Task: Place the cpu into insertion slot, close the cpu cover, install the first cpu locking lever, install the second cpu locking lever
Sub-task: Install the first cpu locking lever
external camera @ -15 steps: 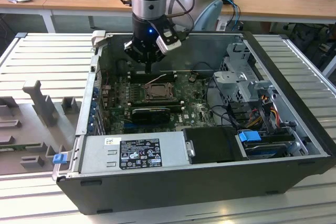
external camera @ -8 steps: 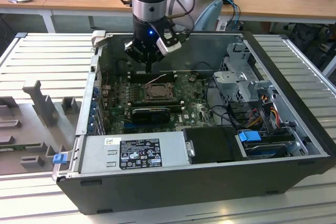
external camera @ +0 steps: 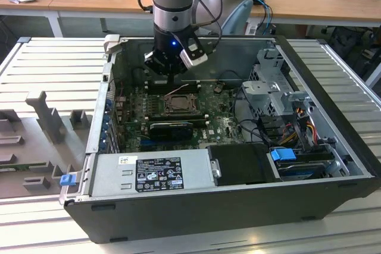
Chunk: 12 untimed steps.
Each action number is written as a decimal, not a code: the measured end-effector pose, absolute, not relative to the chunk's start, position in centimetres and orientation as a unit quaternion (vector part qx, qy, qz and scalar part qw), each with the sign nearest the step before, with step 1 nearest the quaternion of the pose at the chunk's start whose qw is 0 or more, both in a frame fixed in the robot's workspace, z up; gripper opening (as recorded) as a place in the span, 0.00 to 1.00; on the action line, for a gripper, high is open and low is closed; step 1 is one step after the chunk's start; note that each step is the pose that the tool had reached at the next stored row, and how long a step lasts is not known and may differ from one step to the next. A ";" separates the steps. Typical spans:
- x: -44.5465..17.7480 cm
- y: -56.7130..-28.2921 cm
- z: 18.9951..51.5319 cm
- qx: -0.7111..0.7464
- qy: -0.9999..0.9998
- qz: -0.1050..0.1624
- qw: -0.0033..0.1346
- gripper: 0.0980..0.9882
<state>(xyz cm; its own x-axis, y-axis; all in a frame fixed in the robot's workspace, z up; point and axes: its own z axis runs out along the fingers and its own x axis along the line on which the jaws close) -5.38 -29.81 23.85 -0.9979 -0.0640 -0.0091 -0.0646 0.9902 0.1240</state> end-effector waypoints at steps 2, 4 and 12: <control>-5.1 -29.8 23.7 -0.032 0.998 0.062 0.003 0.01; -4.8 -29.8 23.4 -0.032 0.998 0.062 0.004 0.01; -3.3 -29.4 22.5 -0.033 0.998 0.062 0.004 0.01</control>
<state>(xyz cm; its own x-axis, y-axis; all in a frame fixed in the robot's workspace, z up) -3.34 -29.44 22.48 -0.9978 -0.0643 -0.0129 -0.0654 0.9901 0.1244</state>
